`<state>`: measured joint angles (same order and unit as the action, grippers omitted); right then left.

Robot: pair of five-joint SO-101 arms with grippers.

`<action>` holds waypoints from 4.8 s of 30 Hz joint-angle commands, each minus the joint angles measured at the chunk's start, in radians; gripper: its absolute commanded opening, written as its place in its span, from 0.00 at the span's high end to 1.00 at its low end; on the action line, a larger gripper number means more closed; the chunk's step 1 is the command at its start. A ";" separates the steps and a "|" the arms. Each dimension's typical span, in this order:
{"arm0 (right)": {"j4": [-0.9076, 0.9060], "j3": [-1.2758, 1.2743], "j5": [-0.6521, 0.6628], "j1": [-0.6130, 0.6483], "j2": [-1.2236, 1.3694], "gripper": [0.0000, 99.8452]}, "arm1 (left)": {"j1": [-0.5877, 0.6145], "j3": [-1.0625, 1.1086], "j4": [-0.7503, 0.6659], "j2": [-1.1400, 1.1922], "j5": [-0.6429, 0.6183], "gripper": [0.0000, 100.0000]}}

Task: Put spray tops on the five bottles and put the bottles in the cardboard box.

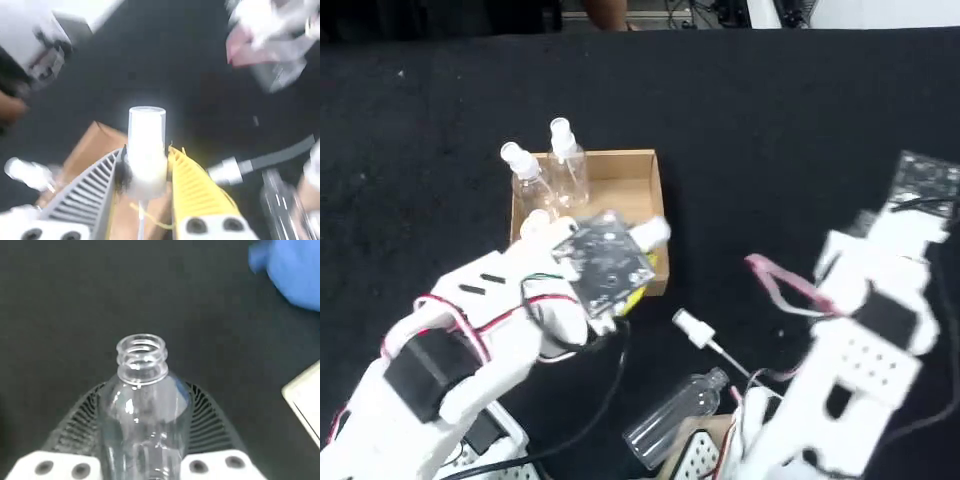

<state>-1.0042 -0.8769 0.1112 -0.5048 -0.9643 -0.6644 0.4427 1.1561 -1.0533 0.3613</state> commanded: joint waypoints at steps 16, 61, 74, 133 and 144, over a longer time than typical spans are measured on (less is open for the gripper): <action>0.549 -0.624 -0.172 0.532 -0.615 0.99 | 0.015 -0.054 -0.534 -0.029 -0.318 0.97; 0.425 -0.699 -0.170 0.727 -0.921 0.99 | 0.002 0.108 -0.985 0.146 -0.304 0.97; 0.422 -0.699 -0.170 0.727 -0.921 0.99 | 0.004 0.363 -1.487 0.153 -0.390 0.97; 0.428 -0.707 -0.164 0.727 -0.921 0.99 | 0.036 0.372 -1.573 0.261 -0.582 0.97; 0.428 -0.707 -0.164 0.729 -0.921 0.99 | 0.028 0.317 -1.484 0.253 -0.582 0.97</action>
<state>-0.5746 -1.5996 -0.0514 0.2117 -1.7975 -0.6383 0.8477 -0.3782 -0.7910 -0.2110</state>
